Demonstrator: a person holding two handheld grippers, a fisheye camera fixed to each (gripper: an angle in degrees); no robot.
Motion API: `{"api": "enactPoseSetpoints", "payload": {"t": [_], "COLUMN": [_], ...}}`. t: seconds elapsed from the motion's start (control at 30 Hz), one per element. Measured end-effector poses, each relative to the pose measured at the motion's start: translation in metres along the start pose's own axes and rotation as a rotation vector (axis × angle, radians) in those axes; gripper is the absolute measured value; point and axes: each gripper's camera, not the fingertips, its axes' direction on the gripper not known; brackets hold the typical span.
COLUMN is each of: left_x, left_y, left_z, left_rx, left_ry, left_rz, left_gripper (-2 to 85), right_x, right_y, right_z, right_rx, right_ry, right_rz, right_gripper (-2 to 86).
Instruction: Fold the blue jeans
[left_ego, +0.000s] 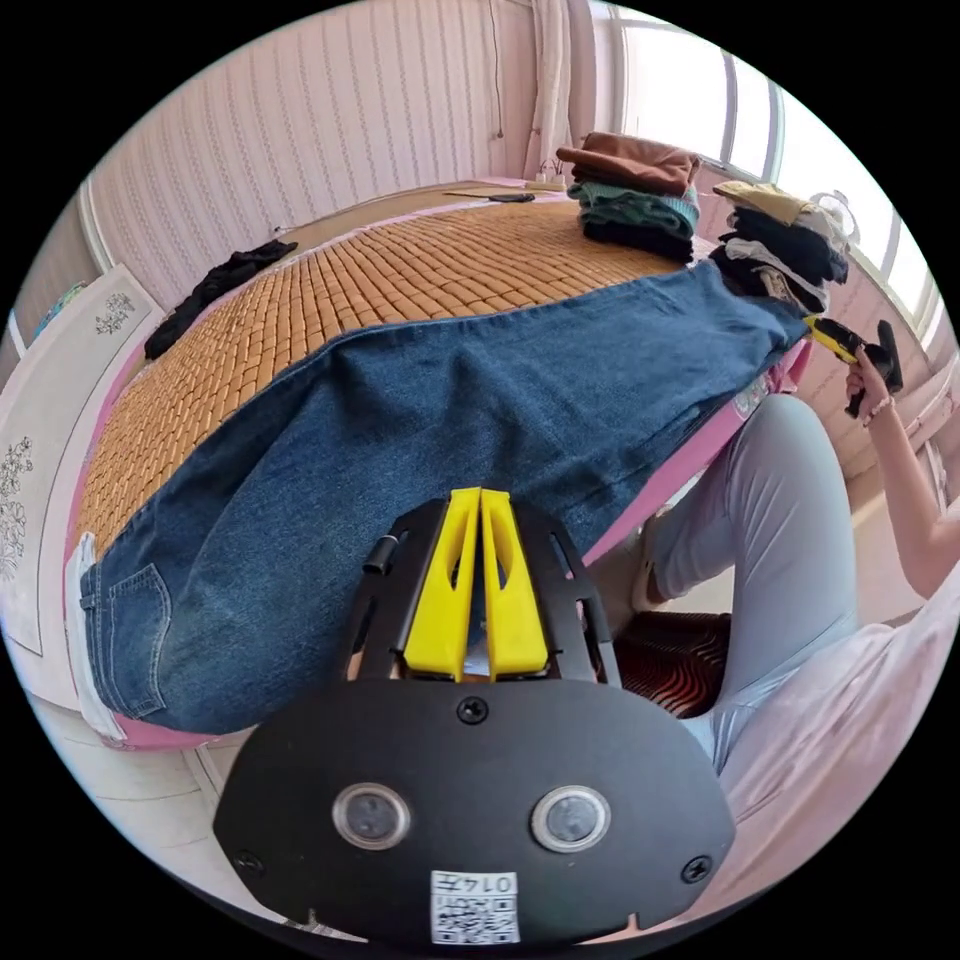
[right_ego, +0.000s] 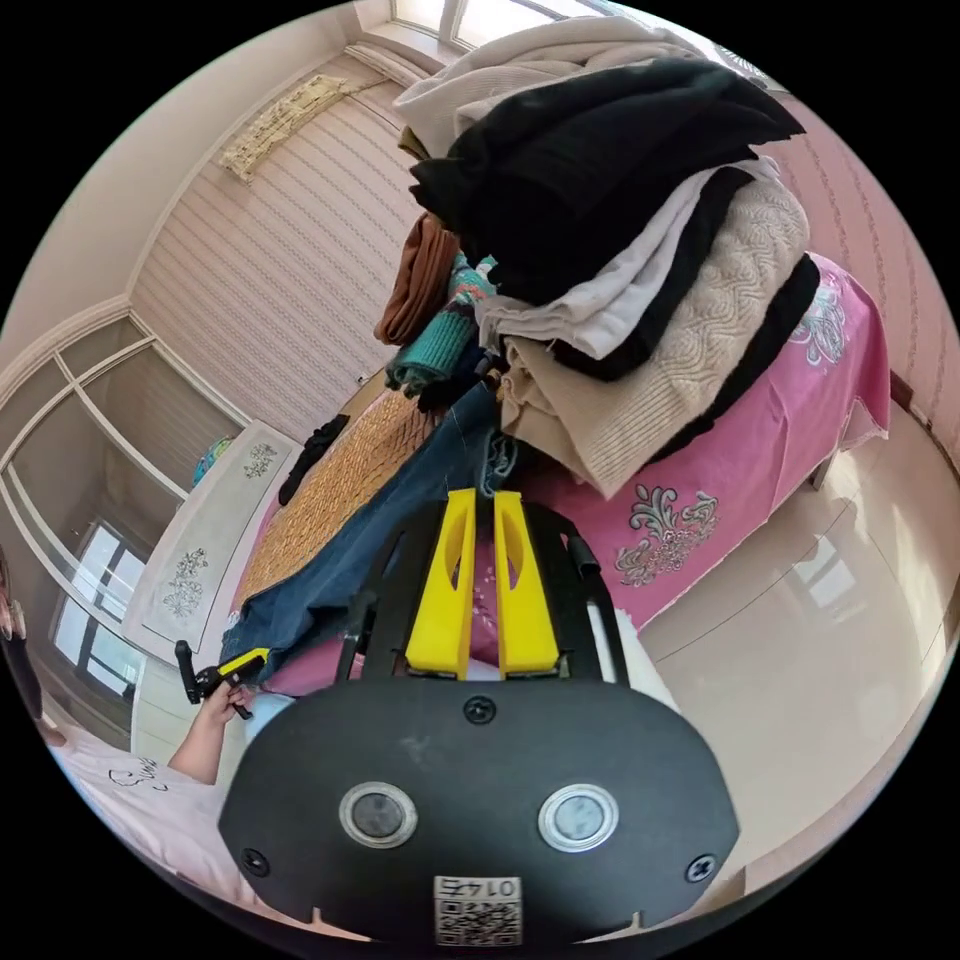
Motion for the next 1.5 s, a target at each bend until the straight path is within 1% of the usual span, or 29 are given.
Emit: {"api": "enactPoseSetpoints", "payload": {"t": [0.1, 0.13, 0.17, 0.2, 0.23, 0.3, 0.33, 0.37, 0.4, 0.43, 0.47, 0.5, 0.53, 0.57, 0.6, 0.63, 0.7, 0.77, 0.83, 0.9, 0.97, 1.03, 1.13, 1.23, 1.3, 1.33, 1.4, 1.43, 1.5], "left_x": [-0.025, -0.028, -0.032, -0.032, -0.031, -0.016, -0.010, 0.002, 0.015, 0.023, 0.036, 0.048, 0.053, 0.061, 0.067, 0.070, 0.079, 0.076, 0.073, 0.076, 0.078, 0.070, 0.045, 0.003, -0.047, -0.061, -0.119, -0.135, -0.196], "left_y": [0.004, 0.005, 0.007, 0.009, 0.010, 0.013, 0.013, 0.013, 0.011, 0.010, 0.006, 0.002, 0.000, -0.003, -0.004, -0.004, -0.001, 0.009, 0.011, 0.016, 0.024, 0.034, 0.053, 0.090, 0.128, 0.137, 0.175, 0.184, 0.212], "left_z": [0.006, 0.007, 0.008, 0.007, 0.005, -0.007, -0.011, -0.018, -0.021, -0.021, -0.018, -0.010, -0.006, 0.004, 0.013, 0.019, 0.053, 0.054, 0.051, 0.046, 0.053, 0.052, 0.034, -0.005, -0.040, -0.048, -0.078, -0.084, -0.108], "left_rx": [0.003, 0.006, 0.015, 0.015, 0.016, 0.051, 0.067, 0.099, 0.132, 0.145, 0.164, 0.180, 0.183, 0.181, 0.177, 0.169, 0.038, 0.092, 0.087, 0.089, 0.089, 0.127, 0.178, 0.270, 0.337, 0.348, 0.372, 0.371, 0.396], "left_ry": [0.103, 0.113, 0.122, 0.107, 0.090, 0.040, 0.037, 0.037, 0.045, 0.054, 0.076, 0.103, 0.114, 0.130, 0.143, 0.144, 0.099, 0.098, 0.114, 0.083, 0.053, 0.087, 0.135, 0.111, 0.019, -0.011, -0.177, -0.223, -0.385], "left_rz": [-0.090, -0.096, -0.106, -0.108, -0.105, -0.062, -0.046, -0.015, 0.012, 0.031, 0.060, 0.077, 0.084, 0.086, 0.086, 0.090, 0.129, 0.125, 0.102, 0.134, 0.169, 0.142, 0.058, -0.033, -0.148, -0.178, -0.293, -0.322, -0.467], "left_gripper": [-1.0, -1.0, -1.0, -1.0, -1.0, -1.0, -1.0, -1.0, -1.0, -1.0, -1.0, -1.0, -1.0, -1.0, -1.0, -1.0, -1.0, -1.0, -1.0, -1.0, -1.0, -1.0, -1.0, -0.9, -0.6, -0.5, 1.6, 2.7, 5.8], "right_x": [0.021, 0.025, 0.031, 0.033, 0.032, 0.014, -0.009, -0.040, -0.057, -0.093, -0.130, -0.148, -0.185, -0.217, -0.231, -0.251, -0.264, -0.273, -0.281, -0.297, -0.315, -0.317, -0.324, -0.342, -0.366, -0.387, -0.423, -0.451, -0.492], "right_y": [0.003, 0.008, 0.012, 0.013, 0.017, 0.021, 0.024, 0.026, 0.026, 0.027, 0.027, 0.028, 0.031, 0.036, 0.039, 0.045, 0.055, 0.059, 0.056, 0.057, 0.065, 0.070, 0.064, 0.067, 0.073, 0.076, 0.079, 0.080, 0.081], "right_z": [0.031, 0.036, 0.032, 0.030, 0.025, 0.012, 0.004, 0.001, 0.002, 0.011, 0.029, 0.039, 0.062, 0.083, 0.093, 0.113, 0.147, 0.155, 0.157, 0.154, 0.155, 0.167, 0.163, 0.155, 0.151, 0.150, 0.157, 0.165, 0.182], "right_rx": [-0.146, -0.137, -0.101, -0.093, -0.072, -0.037, 0.004, 0.028, 0.024, -0.014, -0.094, -0.140, -0.225, -0.286, -0.307, -0.358, -0.490, -0.501, -0.522, -0.518, -0.472, -0.485, -0.486, -0.464, -0.414, -0.383, -0.375, -0.379, -0.394], "right_ry": [0.053, 0.037, -0.018, -0.031, -0.010, 0.106, 0.212, 0.234, 0.205, 0.102, 0.012, -0.015, -0.041, -0.033, -0.018, 0.043, 0.175, 0.194, 0.188, 0.232, 0.314, 0.335, 0.299, 0.339, 0.357, 0.334, 0.250, 0.191, 0.099], "right_rz": [0.024, 0.021, 0.071, 0.099, 0.135, 0.116, 0.076, -0.014, -0.075, -0.192, -0.285, -0.327, -0.416, -0.496, -0.532, -0.586, -0.625, -0.634, -0.619, -0.646, -0.701, -0.702, -0.649, -0.630, -0.667, -0.703, -0.777, -0.827, -0.899], "right_gripper": [2.1, 2.2, 2.2, 2.2, 2.2, 1.3, 0.7, 0.3, 0.2, 0.0, -0.1, -0.2, -0.3, -0.4, -0.4, -0.5, -0.6, -0.6, -0.6, -0.5, -0.5, -0.4, -0.4, -0.3, -0.2, -0.1, 0.2, 0.6, 1.5]}}
